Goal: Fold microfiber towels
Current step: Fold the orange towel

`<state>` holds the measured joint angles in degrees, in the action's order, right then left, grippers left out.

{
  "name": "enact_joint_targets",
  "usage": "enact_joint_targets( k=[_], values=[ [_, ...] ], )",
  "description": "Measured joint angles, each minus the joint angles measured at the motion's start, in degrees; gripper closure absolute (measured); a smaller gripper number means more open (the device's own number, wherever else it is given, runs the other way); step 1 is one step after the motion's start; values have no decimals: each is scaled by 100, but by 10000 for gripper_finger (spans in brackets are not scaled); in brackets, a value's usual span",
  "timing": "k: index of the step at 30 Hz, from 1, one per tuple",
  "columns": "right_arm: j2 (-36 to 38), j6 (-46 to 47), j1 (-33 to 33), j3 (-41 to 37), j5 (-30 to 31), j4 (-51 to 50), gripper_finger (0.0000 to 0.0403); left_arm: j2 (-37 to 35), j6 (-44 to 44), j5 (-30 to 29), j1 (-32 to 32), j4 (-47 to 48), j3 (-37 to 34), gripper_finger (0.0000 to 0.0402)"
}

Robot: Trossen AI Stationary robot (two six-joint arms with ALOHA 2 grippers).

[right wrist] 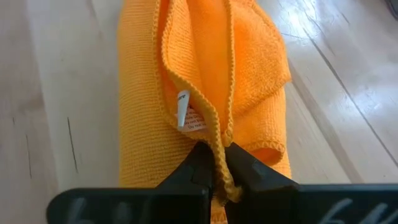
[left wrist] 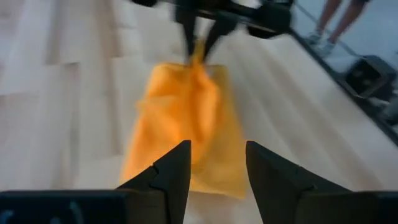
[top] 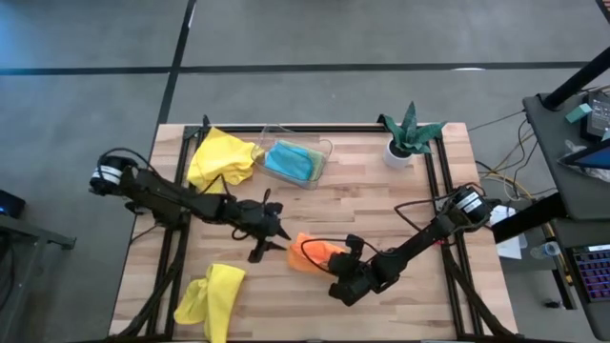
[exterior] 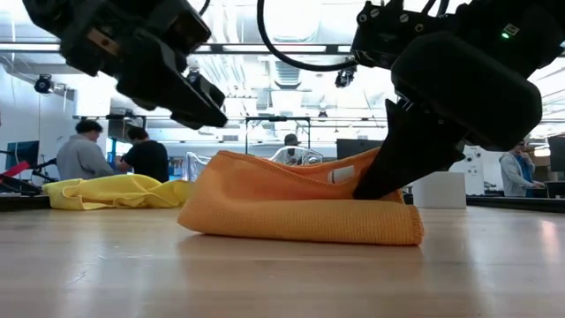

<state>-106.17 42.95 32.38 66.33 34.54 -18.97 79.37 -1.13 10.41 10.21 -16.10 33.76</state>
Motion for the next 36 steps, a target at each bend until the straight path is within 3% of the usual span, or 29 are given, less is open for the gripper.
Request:
enact_joint_targets(
  k=[9,14,29,36],
  values=[
    [0,72,-2,0,5,-49,394,587,1,20,814,-815,4,265],
    [0,96,-2,2,13,-53,387,1104,2,-6,909,-1425,13,265],
    [360,56,-2,2,151,-272,253,1637,3,-441,887,-1654,59,265],
    [501,754,-2,2,447,-1287,224,1634,182,-1066,788,-1672,89,265]
  ],
)
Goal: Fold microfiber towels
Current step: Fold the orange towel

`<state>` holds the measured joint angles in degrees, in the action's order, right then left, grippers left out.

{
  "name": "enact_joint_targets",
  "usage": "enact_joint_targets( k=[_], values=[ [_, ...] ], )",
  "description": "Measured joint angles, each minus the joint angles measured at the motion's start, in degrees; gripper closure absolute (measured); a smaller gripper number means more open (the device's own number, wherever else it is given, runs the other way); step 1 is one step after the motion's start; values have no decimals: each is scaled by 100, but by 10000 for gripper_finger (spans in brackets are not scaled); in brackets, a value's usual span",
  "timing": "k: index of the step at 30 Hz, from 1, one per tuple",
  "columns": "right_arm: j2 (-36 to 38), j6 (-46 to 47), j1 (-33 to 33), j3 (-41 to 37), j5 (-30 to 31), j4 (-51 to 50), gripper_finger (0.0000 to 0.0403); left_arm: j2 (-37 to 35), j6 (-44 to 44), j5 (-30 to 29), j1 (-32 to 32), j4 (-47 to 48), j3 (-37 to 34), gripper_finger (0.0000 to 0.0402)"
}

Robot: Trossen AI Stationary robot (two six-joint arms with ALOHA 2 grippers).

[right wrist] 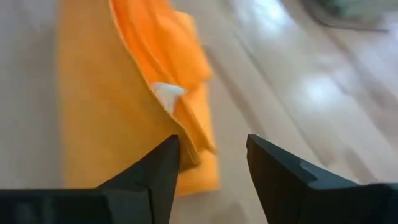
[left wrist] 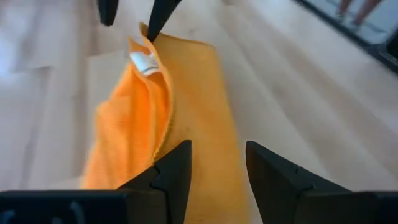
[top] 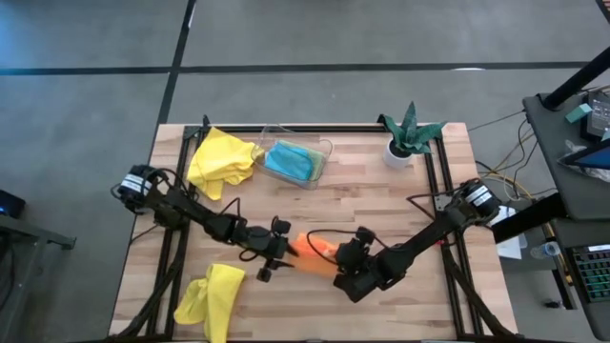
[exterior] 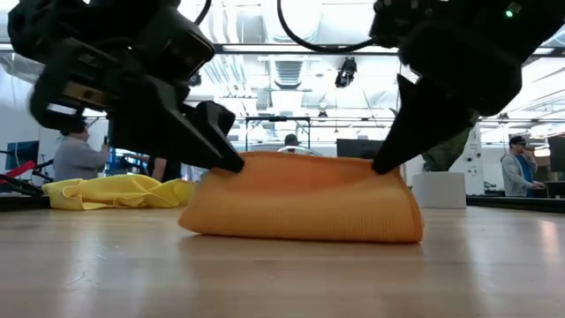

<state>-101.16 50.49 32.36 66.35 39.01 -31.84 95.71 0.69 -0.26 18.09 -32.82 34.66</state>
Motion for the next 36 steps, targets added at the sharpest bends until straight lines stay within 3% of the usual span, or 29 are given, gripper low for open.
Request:
enact_joint_targets(
  k=[8,17,25,36],
  values=[
    [259,651,147,-1,241,-873,223,-6,14,-1013,-263,-7,57,265],
    [536,934,632,0,698,-1069,236,-16,12,-1357,-350,-386,54,265],
    [465,896,1790,-46,2757,-594,261,-366,150,-1363,-353,-574,217,265],
    [429,1195,2238,-48,2786,-292,290,-664,329,-575,-375,-408,807,265]
  ],
)
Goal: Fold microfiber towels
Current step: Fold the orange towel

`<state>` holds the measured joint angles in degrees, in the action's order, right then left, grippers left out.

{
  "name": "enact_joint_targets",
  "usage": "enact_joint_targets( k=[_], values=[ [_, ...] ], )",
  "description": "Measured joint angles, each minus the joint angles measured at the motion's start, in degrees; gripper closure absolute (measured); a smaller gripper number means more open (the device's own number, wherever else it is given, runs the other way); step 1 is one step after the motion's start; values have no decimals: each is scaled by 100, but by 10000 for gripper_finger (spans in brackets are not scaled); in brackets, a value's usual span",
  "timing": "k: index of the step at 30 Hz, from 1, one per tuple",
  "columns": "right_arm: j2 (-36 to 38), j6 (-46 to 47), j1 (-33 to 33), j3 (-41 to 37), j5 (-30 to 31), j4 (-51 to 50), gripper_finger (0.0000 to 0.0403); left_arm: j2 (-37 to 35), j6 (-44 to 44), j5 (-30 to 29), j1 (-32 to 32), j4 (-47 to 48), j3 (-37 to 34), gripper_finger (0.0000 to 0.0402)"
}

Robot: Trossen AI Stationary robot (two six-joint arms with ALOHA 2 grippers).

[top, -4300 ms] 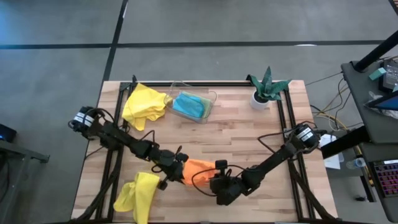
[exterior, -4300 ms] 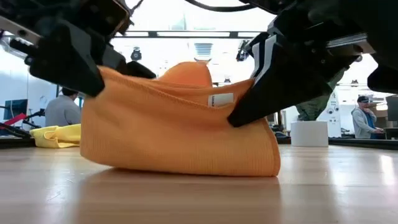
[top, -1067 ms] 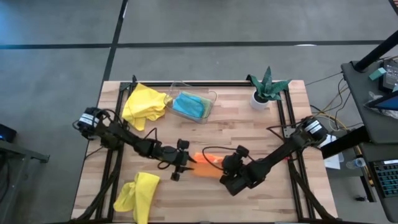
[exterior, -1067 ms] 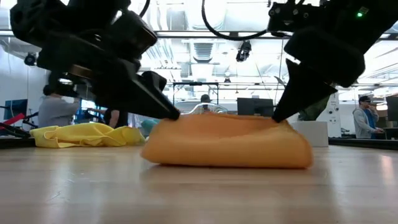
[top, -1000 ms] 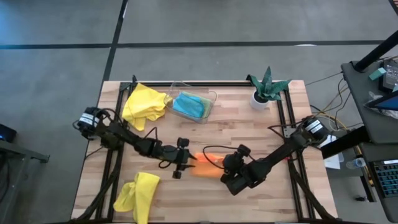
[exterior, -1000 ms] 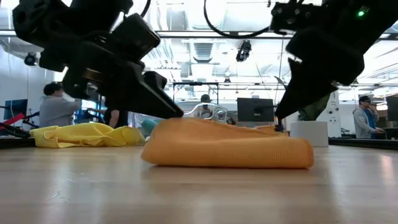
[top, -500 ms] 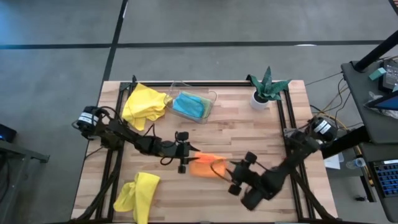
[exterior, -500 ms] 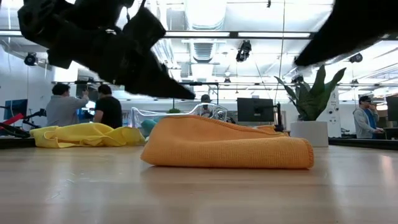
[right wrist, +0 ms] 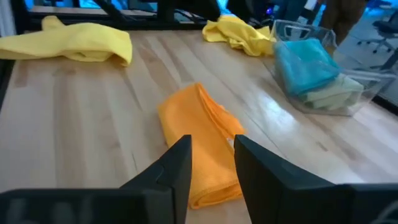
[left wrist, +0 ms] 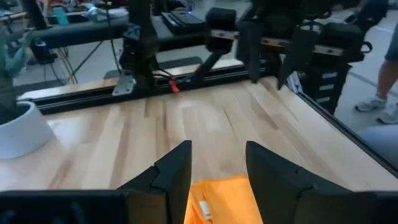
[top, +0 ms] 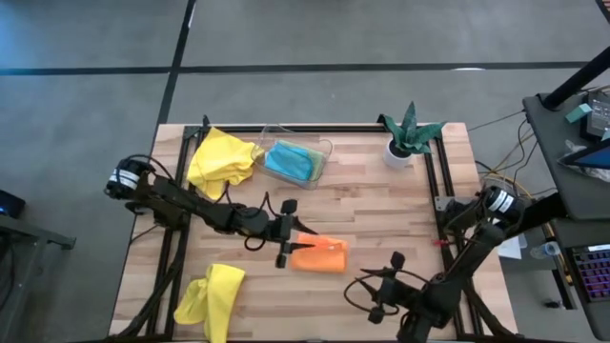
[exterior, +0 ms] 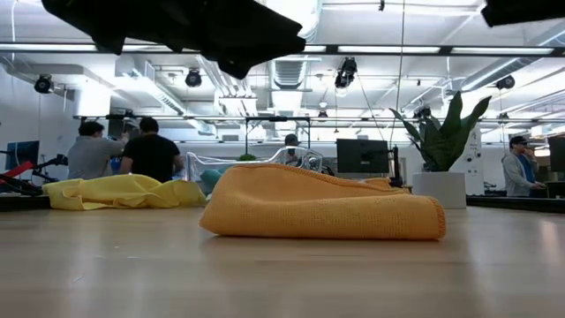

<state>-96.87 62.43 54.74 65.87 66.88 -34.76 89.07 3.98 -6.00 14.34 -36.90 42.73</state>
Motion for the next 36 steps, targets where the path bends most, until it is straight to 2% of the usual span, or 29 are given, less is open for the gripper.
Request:
enact_joint_targets(
  k=[8,14,36],
  values=[
    [-311,509,14,-4,-285,373,294,3,101,99,-180,8,436,265],
    [-364,306,16,4,-244,743,294,5,-184,905,-277,26,634,265],
    [-364,300,-26,7,-208,774,294,14,-377,1002,-272,9,642,265]
  ],
)
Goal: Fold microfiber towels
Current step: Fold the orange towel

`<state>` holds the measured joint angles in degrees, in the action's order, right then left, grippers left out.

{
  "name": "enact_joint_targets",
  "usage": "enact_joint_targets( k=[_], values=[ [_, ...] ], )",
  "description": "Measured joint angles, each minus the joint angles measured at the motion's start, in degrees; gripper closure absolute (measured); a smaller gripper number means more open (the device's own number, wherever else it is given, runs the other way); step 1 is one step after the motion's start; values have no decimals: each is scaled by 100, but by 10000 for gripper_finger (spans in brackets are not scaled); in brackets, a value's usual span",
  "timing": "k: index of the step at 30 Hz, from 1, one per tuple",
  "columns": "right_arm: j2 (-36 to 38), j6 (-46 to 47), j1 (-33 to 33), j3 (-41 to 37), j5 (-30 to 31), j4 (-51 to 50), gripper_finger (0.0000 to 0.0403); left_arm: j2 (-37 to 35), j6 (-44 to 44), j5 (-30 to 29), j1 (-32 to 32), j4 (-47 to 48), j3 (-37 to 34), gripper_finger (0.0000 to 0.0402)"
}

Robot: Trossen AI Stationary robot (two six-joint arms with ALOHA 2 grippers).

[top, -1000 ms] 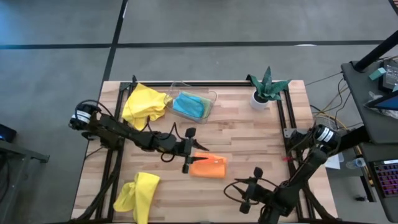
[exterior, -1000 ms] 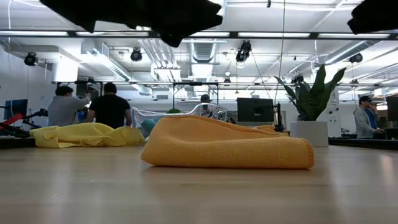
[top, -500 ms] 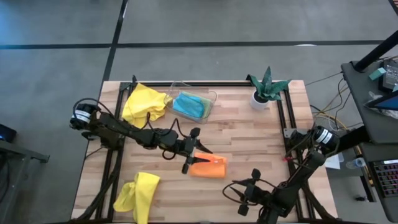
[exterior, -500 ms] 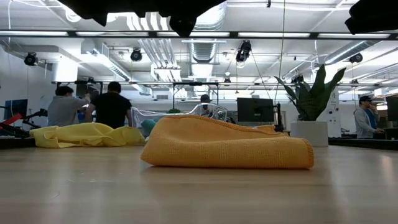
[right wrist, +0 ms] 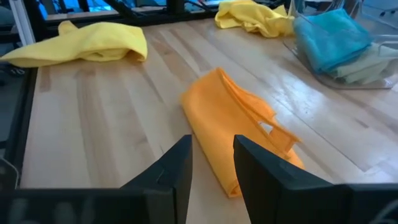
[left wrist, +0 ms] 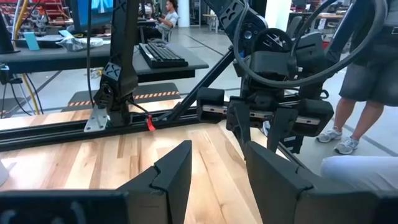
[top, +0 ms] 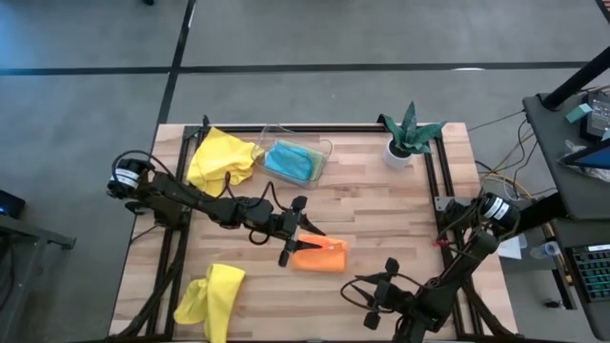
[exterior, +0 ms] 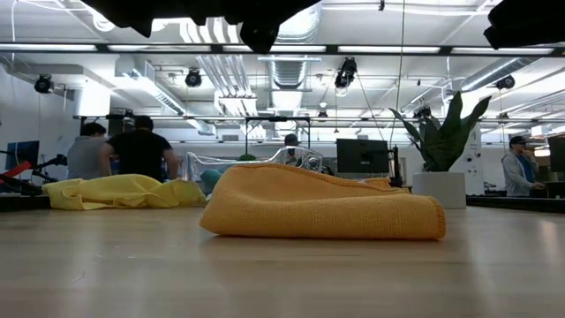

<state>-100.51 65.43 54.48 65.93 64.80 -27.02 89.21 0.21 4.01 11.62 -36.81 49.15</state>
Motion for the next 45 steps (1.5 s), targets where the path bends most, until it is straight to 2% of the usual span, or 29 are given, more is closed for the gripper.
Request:
enact_joint_targets(
  k=[45],
  values=[
    [0,-94,-11,-70,-45,100,294,4,515,190,125,56,24,265]
  ],
)
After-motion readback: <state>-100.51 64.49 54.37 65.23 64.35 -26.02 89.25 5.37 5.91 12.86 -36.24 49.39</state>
